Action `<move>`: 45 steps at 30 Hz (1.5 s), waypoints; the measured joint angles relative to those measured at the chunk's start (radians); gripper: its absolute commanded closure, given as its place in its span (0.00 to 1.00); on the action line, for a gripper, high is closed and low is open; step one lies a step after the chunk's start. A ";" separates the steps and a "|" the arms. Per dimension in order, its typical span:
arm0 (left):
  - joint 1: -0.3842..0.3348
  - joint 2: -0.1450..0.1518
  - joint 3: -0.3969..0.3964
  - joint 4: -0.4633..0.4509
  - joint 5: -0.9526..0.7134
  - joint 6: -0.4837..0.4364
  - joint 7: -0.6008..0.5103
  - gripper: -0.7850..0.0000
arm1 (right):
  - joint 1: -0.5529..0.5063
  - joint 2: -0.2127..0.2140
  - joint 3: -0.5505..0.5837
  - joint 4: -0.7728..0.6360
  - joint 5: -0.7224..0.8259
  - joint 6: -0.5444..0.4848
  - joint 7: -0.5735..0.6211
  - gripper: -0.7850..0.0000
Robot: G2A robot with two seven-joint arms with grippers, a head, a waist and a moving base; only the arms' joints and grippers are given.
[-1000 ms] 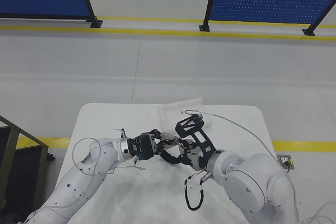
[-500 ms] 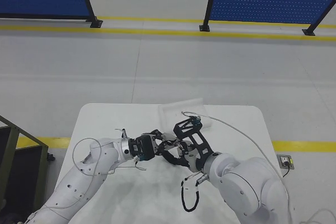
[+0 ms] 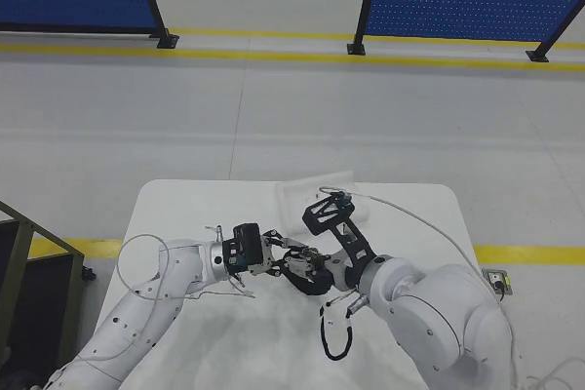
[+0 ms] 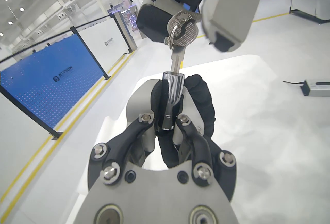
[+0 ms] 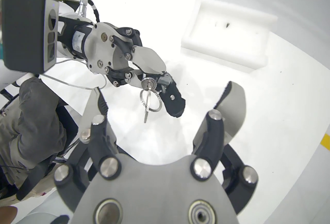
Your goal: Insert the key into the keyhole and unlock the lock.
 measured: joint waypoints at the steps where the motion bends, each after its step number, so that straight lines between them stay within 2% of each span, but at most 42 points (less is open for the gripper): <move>1: 0.000 0.000 -0.004 0.000 -0.021 -0.023 -0.027 1.00 | -0.001 0.005 0.014 0.000 0.032 -0.027 0.000 0.00; 6: 0.003 0.004 -0.029 -0.015 -0.146 -0.141 -0.185 1.00 | -0.041 0.050 0.128 0.000 0.294 -0.183 0.000 0.00; 9: 0.010 0.006 -0.037 -0.030 -0.223 -0.187 -0.265 1.00 | -0.073 0.088 0.175 0.000 0.367 -0.277 0.000 0.00; 14: 0.012 0.010 -0.001 -0.056 -0.364 -0.193 -0.392 1.00 | -0.102 0.152 0.209 0.000 0.428 -0.457 0.000 0.00; 22: -0.042 0.036 0.060 -0.076 -0.609 -0.192 -0.611 1.00 | -0.020 0.268 0.181 0.000 0.583 -0.485 -0.021 0.00; 30: -0.094 0.056 0.102 -0.094 -0.745 -0.192 -0.735 1.00 | -0.020 0.269 0.181 0.000 0.584 -0.486 -0.022 0.00; 38: -0.125 0.059 0.114 -0.094 -0.763 -0.192 -0.752 1.00 | -0.022 0.270 0.181 0.002 0.580 -0.486 -0.026 0.00; 45: -0.130 0.066 0.111 -0.103 -0.763 -0.192 -0.761 1.00 | 0.025 0.303 0.119 0.028 0.452 -0.577 -0.112 0.00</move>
